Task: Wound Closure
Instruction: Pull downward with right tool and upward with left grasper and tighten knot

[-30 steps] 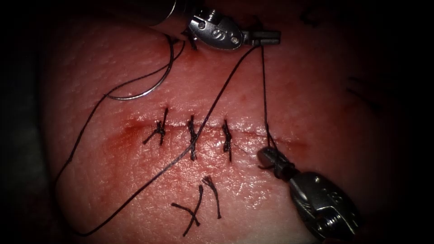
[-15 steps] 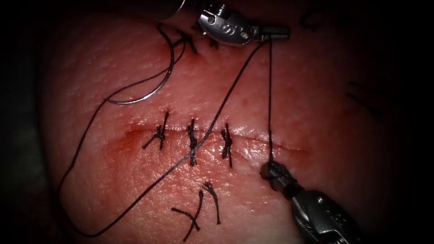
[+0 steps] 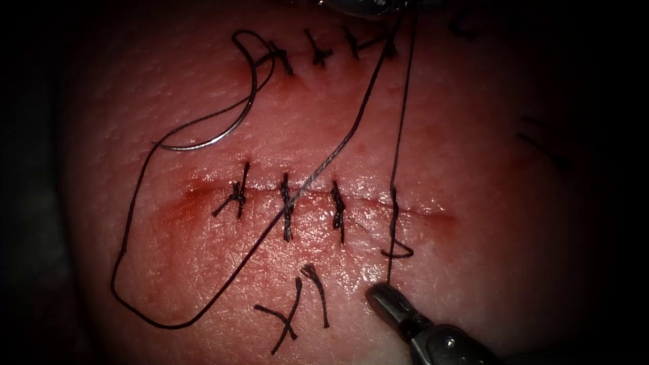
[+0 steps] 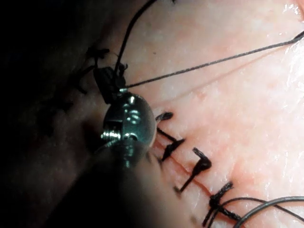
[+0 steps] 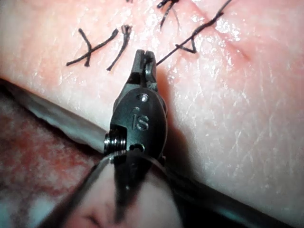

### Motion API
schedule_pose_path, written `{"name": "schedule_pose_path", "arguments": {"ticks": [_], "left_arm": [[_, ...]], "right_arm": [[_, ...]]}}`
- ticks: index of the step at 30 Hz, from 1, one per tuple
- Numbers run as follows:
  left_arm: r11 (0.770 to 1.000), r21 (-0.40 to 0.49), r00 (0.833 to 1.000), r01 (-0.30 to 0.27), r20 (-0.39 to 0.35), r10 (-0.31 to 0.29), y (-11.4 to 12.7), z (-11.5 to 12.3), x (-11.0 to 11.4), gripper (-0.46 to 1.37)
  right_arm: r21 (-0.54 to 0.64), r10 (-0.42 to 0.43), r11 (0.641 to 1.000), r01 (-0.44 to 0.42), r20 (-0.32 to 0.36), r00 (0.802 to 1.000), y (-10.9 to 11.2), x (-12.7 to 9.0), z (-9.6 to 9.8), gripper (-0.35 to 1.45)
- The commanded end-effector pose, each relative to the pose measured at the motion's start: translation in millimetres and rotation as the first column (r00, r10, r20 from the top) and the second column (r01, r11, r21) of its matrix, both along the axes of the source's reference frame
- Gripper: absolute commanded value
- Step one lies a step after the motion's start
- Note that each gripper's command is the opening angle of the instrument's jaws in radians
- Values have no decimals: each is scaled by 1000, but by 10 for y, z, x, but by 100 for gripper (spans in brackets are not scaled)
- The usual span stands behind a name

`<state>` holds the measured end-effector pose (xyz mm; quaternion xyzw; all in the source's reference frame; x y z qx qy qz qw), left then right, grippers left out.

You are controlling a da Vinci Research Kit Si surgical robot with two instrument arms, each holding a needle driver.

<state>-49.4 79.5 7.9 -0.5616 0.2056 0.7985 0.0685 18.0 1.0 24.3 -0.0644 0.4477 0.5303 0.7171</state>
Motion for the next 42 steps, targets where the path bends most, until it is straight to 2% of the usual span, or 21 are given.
{"name": "schedule_pose_path", "arguments": {"ticks": [1,5,8,10,13,17,18,25,34,42], "left_arm": [[1000,4,1000,2,6,-2,4,0,-1,-35],[1000,3,1000,14,12,-14,14,1,-1,-35],[1000,4,999,27,18,-27,20,2,-1,-35],[999,2,999,32,19,-33,25,1,-1,-35],[999,-5,999,41,21,-41,33,2,-3,-35],[998,-11,998,63,22,-62,46,3,-4,-35],[997,-17,996,80,26,-80,52,4,-5,-35],[993,-30,994,111,15,-110,71,11,-11,-35],[995,-34,995,97,-8,-98,85,28,-13,-35],[994,-44,995,98,-14,-98,95,40,-8,-35]], "right_arm": [[5,-10,1000,10,-4,1000,-2,1,0,-35],[27,-35,999,36,-26,999,-6,6,-2,-35],[84,-27,996,32,-69,997,-11,10,-3,-35],[169,9,986,12,-118,993,-18,14,-4,-35],[251,10,968,24,-135,991,-26,18,-4,-35],[289,9,957,35,-152,988,-28,20,-2,-35],[294,12,955,34,-153,988,-28,20,-1,-35],[329,20,944,30,-146,989,-30,19,6,-35],[420,30,907,33,-143,989,-51,21,22,-35],[436,22,899,47,-151,988,-69,21,24,-35]]}}
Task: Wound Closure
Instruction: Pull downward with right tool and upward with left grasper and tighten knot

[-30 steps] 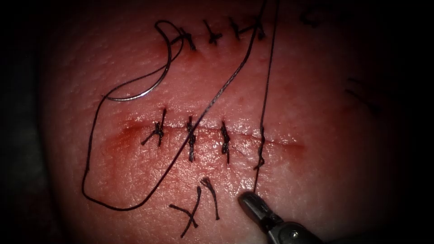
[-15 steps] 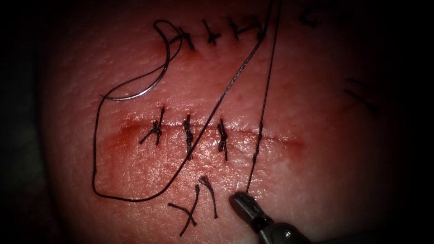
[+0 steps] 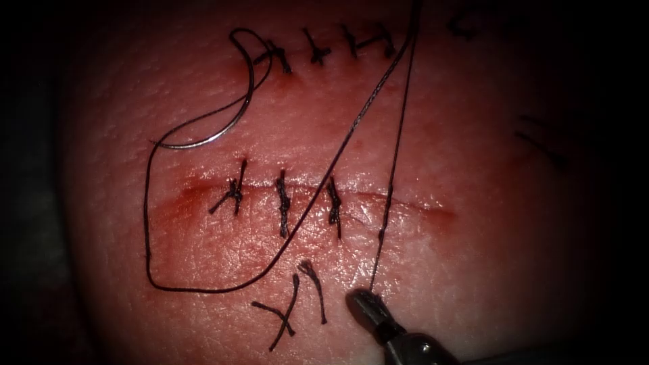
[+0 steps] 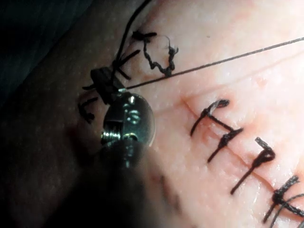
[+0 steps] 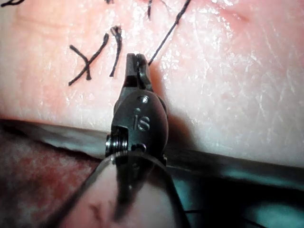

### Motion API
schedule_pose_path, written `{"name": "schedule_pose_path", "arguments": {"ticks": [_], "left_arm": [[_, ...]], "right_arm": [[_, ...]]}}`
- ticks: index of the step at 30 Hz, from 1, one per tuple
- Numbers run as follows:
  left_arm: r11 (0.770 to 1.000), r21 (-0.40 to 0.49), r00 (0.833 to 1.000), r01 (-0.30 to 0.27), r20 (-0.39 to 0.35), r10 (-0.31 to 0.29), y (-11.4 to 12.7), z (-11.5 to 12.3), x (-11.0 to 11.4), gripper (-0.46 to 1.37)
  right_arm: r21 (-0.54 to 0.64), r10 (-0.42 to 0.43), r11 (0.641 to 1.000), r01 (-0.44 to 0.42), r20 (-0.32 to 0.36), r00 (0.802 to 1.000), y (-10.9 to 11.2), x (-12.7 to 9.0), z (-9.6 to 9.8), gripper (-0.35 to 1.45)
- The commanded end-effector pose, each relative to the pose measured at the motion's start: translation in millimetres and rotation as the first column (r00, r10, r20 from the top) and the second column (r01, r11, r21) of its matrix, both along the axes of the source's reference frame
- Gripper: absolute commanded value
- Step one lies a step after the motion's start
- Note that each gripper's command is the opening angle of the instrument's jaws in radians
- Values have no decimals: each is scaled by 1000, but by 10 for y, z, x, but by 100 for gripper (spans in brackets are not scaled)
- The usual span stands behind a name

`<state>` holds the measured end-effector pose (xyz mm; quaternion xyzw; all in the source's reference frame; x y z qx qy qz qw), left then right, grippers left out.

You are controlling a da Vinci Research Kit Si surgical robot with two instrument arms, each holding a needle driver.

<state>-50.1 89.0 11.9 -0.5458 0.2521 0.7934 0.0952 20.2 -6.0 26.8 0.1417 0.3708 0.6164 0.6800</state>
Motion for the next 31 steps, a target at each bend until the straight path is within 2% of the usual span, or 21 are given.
{"name": "schedule_pose_path", "arguments": {"ticks": [1,12,31], "left_arm": [[1000,3,1000,-6,-3,6,1,0,0,-35],[1000,-7,1000,1,-12,-2,7,4,-2,-35],[1000,-8,1000,-4,-17,4,3,4,-3,-35]], "right_arm": [[5,0,1000,0,-5,1000,0,0,-2,-35],[-3,-14,1000,13,-9,1000,-16,5,-8,-35],[0,3,1000,-3,-2,1000,-5,5,-11,-35]]}}
